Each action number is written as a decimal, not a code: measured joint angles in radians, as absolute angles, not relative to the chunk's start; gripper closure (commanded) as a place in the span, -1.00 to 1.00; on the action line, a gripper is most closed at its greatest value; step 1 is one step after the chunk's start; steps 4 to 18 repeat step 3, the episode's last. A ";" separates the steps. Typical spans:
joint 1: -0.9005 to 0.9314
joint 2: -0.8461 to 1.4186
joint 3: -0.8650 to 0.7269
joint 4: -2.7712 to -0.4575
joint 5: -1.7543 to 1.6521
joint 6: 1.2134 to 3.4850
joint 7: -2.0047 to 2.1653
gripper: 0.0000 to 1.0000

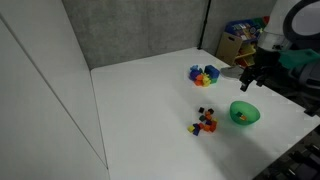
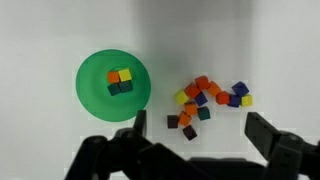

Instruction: Pick up an orange block on the left and place it in the green bowl

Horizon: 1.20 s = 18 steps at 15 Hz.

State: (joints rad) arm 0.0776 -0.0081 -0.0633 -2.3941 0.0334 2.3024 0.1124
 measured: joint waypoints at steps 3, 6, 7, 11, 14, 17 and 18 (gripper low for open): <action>0.073 -0.032 -0.052 -2.369 0.067 2.222 0.083 -1.00; 0.073 -0.032 -0.052 -2.369 0.067 2.222 0.083 -1.00; 0.073 -0.032 -0.052 -2.369 0.067 2.222 0.083 -1.00; 0.073 -0.032 -0.052 -2.369 0.067 2.222 0.083 -1.00; 0.073 -0.032 -0.052 -2.369 0.067 2.222 0.083 -1.00; 0.073 -0.032 -0.052 -2.369 0.067 2.222 0.083 -1.00; 0.073 -0.032 -0.052 -2.369 0.067 2.222 0.083 -1.00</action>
